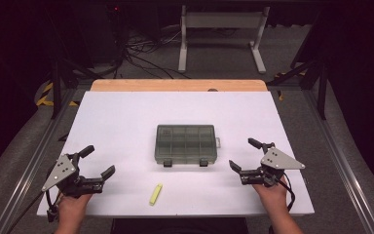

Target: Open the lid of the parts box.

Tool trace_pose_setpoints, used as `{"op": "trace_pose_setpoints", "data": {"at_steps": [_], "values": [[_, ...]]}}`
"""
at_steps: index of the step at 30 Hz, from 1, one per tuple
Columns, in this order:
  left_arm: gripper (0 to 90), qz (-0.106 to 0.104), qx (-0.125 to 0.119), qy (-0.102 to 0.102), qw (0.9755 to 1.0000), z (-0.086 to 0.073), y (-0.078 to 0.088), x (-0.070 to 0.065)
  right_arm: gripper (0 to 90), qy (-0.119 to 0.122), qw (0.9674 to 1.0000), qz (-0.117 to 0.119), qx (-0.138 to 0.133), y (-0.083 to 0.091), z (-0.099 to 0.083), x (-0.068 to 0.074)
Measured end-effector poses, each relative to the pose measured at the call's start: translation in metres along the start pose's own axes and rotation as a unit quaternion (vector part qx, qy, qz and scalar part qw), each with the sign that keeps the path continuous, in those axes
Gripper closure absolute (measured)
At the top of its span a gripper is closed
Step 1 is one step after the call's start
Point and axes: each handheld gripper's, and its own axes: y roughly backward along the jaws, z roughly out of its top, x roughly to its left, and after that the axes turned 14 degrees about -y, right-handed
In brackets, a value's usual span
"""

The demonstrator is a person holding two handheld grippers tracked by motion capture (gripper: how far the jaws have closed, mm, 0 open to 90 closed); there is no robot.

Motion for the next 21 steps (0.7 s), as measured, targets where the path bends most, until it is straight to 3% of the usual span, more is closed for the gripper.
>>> {"op": "trace_pose_setpoints", "data": {"at_steps": [21], "values": [[1.0,-0.003,0.013,-0.007,0.9999,0.0012,-0.0033,-0.0017,5.2,0.003,1.0,0.001,0.006,0.0014,0.0015,0.0009]]}}
